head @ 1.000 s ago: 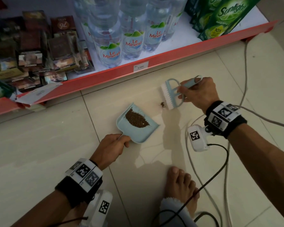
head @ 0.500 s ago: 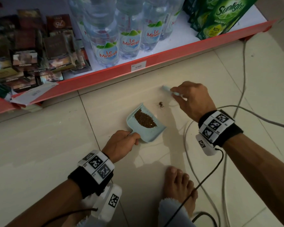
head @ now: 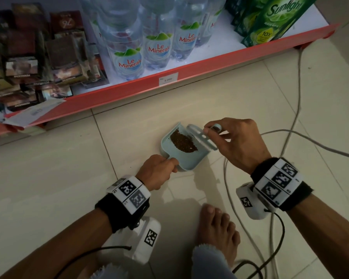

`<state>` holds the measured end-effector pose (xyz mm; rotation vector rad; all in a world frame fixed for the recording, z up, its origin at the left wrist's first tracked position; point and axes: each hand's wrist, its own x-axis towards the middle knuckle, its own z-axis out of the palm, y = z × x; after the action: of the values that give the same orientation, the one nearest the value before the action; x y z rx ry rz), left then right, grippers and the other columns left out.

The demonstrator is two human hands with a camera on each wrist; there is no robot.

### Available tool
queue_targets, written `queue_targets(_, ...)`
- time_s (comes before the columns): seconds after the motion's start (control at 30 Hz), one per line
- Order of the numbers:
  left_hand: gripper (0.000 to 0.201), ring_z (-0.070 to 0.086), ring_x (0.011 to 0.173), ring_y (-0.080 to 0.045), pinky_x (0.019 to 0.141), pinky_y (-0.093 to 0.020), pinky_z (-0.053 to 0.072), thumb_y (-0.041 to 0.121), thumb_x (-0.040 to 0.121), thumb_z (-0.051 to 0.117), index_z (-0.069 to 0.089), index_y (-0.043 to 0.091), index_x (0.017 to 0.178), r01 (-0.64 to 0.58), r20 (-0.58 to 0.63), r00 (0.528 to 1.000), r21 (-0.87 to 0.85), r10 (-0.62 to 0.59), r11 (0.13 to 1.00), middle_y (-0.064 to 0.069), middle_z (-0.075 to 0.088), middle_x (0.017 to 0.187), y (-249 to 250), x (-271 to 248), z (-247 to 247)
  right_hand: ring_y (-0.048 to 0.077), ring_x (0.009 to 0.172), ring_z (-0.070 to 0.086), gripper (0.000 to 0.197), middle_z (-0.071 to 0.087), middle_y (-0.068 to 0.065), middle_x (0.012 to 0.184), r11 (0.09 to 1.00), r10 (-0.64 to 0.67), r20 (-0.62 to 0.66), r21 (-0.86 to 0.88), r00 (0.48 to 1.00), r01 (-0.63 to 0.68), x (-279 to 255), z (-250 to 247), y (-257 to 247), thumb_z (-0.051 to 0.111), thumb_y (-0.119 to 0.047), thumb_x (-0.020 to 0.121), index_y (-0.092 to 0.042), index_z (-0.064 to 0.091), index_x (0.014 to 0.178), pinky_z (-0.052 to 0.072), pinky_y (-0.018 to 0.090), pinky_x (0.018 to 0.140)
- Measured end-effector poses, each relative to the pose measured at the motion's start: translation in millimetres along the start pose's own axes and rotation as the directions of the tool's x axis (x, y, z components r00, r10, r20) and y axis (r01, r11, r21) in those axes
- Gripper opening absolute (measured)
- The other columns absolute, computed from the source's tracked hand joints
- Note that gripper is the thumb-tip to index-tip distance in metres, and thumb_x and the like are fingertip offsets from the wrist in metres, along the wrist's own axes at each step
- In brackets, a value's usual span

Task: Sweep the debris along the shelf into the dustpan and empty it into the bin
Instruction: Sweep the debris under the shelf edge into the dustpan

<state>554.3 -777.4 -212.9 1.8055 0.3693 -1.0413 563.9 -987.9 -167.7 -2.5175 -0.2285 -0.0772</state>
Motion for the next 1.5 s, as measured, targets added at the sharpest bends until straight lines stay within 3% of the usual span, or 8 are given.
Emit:
queue_targets(0.27,0.027,0.035,0.039,-0.013,0.04,-0.017,0.026,0.03,0.089,0.054,0.064,0.012,0.072,0.025,0.013,1.0,-0.014,-0.025,1.0,0.001,0.044,0.047,-1,-2,1,0.025,0.07,0.066,0.021,0.07,0.005,0.087,0.985,-0.026,0.057,-0.17,0.998,0.035,1,0,8,0.059,-0.027,0.097,-0.017,0.075,0.106,0.056,0.042,0.065)
queue_targets(0.5,0.027,0.035,0.036,-0.011,0.036,-0.015,0.025,0.028,0.089,0.054,0.063,0.014,0.068,0.041,0.005,0.999,-0.025,-0.041,0.999,0.004,0.043,0.043,-3,-5,2,0.008,0.072,0.067,0.014,0.072,-0.002,0.086,0.999,-0.008,-0.048,0.044,0.999,0.01,-5,4,-2,0.064,-0.027,0.095,-0.019,0.075,0.101,0.059,0.023,0.066)
queue_targets(0.67,0.028,0.036,0.039,-0.011,0.037,-0.015,0.026,0.029,0.09,0.054,0.063,0.014,0.068,0.044,0.004,0.999,-0.015,-0.044,0.999,0.004,0.044,0.044,-2,-7,1,0.025,0.073,0.068,0.024,0.071,0.006,0.091,0.994,-0.021,0.027,-0.108,0.999,0.024,-1,5,4,0.058,-0.028,0.097,-0.014,0.074,0.107,0.059,0.043,0.065)
queue_targets(0.87,0.026,0.033,0.038,-0.013,0.039,-0.016,0.024,0.027,0.089,0.053,0.061,0.013,0.068,0.054,0.014,0.998,-0.025,-0.053,0.998,0.003,0.042,0.046,-3,-9,-1,0.006,0.075,0.067,0.014,0.072,-0.004,0.087,0.996,0.01,-0.036,0.084,0.999,-0.007,-6,7,0,0.066,-0.027,0.095,-0.017,0.076,0.1,0.059,0.023,0.067)
queue_targets(1.03,0.026,0.034,0.035,-0.011,0.039,-0.017,0.025,0.027,0.088,0.053,0.061,0.014,0.067,0.056,0.007,0.998,-0.018,-0.055,0.998,0.005,0.041,0.041,-4,-11,-2,0.021,0.073,0.067,0.02,0.071,0.003,0.089,0.997,0.005,0.028,-0.071,1.0,-0.003,-3,6,5,0.061,-0.027,0.097,-0.015,0.075,0.105,0.059,0.04,0.066)
queue_targets(1.2,0.026,0.035,0.04,-0.014,0.043,-0.021,0.026,0.027,0.089,0.053,0.062,0.014,0.068,0.053,0.002,0.999,-0.017,-0.053,0.998,0.004,0.042,0.041,-4,-14,-3,0.004,0.078,0.068,0.011,0.074,-0.009,0.087,0.987,0.067,0.0,0.147,0.998,-0.066,-5,8,0,0.067,-0.029,0.093,-0.022,0.076,0.092,0.058,0.023,0.063)
queue_targets(1.4,0.025,0.034,0.041,-0.015,0.043,-0.019,0.026,0.027,0.089,0.053,0.062,0.012,0.07,0.072,-0.002,0.997,-0.02,-0.072,0.997,0.001,0.042,0.046,-6,-15,-3,0.017,0.073,0.067,0.017,0.071,0.001,0.088,1.0,0.004,-0.001,-0.008,1.0,-0.004,-3,8,7,0.062,-0.027,0.096,-0.017,0.075,0.103,0.059,0.036,0.065)
queue_targets(1.5,0.025,0.034,0.042,-0.016,0.043,-0.019,0.026,0.027,0.089,0.053,0.062,0.011,0.072,0.081,-0.003,0.997,-0.017,-0.081,0.997,0.001,0.042,0.047,-6,-15,-4,0.01,0.073,0.067,0.014,0.072,-0.003,0.087,0.998,0.004,0.063,0.061,0.998,-0.008,-5,10,2,0.065,-0.028,0.095,-0.019,0.076,0.098,0.059,0.029,0.064)
